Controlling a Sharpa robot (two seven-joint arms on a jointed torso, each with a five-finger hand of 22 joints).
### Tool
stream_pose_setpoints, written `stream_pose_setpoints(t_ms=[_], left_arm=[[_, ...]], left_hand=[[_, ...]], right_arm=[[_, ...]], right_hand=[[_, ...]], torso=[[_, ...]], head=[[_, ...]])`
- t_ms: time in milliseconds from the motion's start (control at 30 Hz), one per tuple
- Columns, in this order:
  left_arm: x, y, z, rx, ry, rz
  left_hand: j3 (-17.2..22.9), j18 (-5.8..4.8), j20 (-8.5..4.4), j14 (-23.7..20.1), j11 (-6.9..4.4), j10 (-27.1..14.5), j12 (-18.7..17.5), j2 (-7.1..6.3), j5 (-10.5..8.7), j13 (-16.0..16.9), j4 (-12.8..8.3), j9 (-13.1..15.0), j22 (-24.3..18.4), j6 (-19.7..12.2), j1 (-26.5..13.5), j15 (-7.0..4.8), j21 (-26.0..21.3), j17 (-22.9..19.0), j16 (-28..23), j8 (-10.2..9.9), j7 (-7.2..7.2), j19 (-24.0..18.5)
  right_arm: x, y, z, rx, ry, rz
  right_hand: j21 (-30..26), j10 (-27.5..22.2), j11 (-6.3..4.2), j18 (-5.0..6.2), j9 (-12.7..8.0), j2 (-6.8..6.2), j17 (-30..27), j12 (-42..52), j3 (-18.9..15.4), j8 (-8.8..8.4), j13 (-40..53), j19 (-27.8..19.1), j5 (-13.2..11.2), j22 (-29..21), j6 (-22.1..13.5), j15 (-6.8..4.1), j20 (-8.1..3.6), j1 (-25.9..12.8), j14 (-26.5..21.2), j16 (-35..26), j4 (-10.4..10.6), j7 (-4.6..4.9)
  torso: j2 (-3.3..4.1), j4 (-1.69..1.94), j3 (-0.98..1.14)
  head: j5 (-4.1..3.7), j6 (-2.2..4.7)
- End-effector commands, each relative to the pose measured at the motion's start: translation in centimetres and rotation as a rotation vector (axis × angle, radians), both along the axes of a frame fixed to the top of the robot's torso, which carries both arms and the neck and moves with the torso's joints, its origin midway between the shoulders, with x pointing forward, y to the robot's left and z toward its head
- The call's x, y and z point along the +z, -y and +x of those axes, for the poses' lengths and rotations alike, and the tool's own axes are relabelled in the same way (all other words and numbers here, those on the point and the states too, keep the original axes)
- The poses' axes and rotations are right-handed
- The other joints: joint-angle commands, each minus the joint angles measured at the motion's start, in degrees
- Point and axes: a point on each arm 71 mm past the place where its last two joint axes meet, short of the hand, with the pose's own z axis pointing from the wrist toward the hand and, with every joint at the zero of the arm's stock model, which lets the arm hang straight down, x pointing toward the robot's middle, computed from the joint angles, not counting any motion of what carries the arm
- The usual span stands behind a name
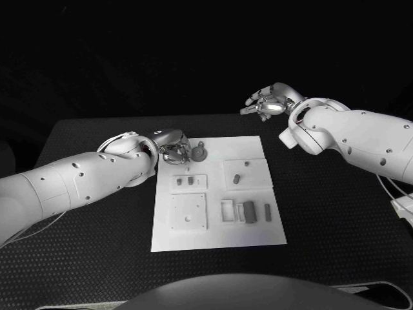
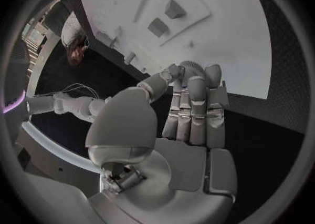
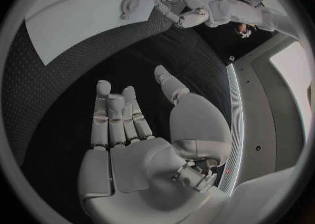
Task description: Assemble the parts on the task board
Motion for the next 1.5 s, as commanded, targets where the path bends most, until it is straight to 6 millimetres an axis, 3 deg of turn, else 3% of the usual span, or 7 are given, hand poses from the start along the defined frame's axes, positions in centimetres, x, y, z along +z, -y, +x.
stream_pose_setpoints(t_ms=[33, 267, 667, 1000, 1500], left_arm=[[-0.3, 0.0, -0.3, -0.033, -0.053, 0.02], [-0.4, -0.6, -0.1, -0.017, -0.048, 0.024], [-1.3, 0.3, 0.0, -0.029, -0.049, 0.044], [-1.9, 0.3, -0.1, -0.036, -0.083, 0.07], [-2.1, 0.0, -0.2, -0.032, -0.097, 0.083]], left_hand=[[0.2, 3.75, -0.14, 1.2, 0.07, 0.4, 0.1, 0.48, 0.19, 0.1, 0.0, 0.0, 1.3, 0.6, -0.1, -0.93, 0.3, 0.1, 0.2, 0.2, -0.01, 0.5], [0.2, 3.73, -0.16, 1.2, 0.07, 0.3, 0.1, 0.52, 0.19, 0.0, 0.0, 0.0, 1.3, 0.5, 0.0, -0.94, 0.3, 0.1, 0.2, 0.2, -0.01, 0.4], [0.3, 3.71, -0.18, 1.2, 0.06, 0.4, 0.0, 0.59, 0.19, 0.0, 0.0, 0.0, 1.3, 0.5, 0.0, -0.95, 0.3, 0.1, 0.2, 0.1, 0.01, 0.5], [0.3, 3.68, -0.2, 1.2, 0.06, 0.4, 0.0, 0.69, 0.19, 0.0, 0.0, 0.0, 1.3, 0.4, -0.1, -0.95, 0.3, 0.1, 0.3, 0.1, 0.03, 0.5], [0.2, 3.61, -0.2, 1.0, 0.07, 0.4, -0.1, 0.75, 0.19, -0.1, 0.0, 0.1, 1.3, 0.4, -0.1, -0.93, 0.3, 0.1, 0.2, 0.1, 0.06, 0.3]], right_arm=[[0.0, -0.1, 0.0, 0.016, 0.0, 0.0], [0.0, -0.1, -0.1, 0.017, -0.001, 0.0], [0.0, -0.2, 0.0, 0.019, -0.001, 0.0], [0.0, -0.2, 0.0, 0.018, -0.001, 0.0], [0.0, -0.1, 0.0, 0.016, -0.001, -0.001]], right_hand=[[-0.4, -0.3, -0.06, 0.84, -0.1, 0.51, -0.1, 0.4, -0.2, 0.36, -0.1, 0.0, 0.2, 0.8, -0.1, -0.1, 0.52, 0.0, -0.2, 0.2, 0.1, 0.36], [-0.4, -0.3, -0.06, 0.84, -0.1, 0.51, -0.1, 0.4, -0.2, 0.36, -0.1, 0.0, 0.2, 0.8, -0.1, -0.1, 0.52, 0.0, -0.2, 0.2, 0.1, 0.37], [-0.4, -0.3, -0.06, 0.84, -0.1, 0.54, -0.1, 0.4, -0.2, 0.37, -0.2, 0.0, 0.2, 0.8, -0.1, -0.09, 0.52, 0.0, -0.2, 0.2, 0.1, 0.36], [-0.4, -0.3, -0.06, 0.84, -0.1, 0.55, -0.1, 0.4, -0.2, 0.38, -0.2, 0.0, 0.2, 0.8, -0.1, -0.09, 0.52, 0.0, -0.2, 0.3, 0.1, 0.37], [-0.4, -0.4, -0.06, 0.84, -0.2, 0.55, -0.2, 0.5, -0.2, 0.39, -0.2, 0.0, 0.2, 0.8, -0.1, -0.09, 0.52, 0.0, -0.2, 0.3, 0.1, 0.37]], torso=[[0.08, 0.03, -0.1], [0.05, 0.0, -0.1], [0.07, -0.26, -0.05], [0.05, -0.17, 0.03], [0.07, -0.14, -0.04]], head=[[0.01, -0.08], [0.19, -0.12], [0.39, -0.12], [0.22, -0.28], [0.14, -0.44]])
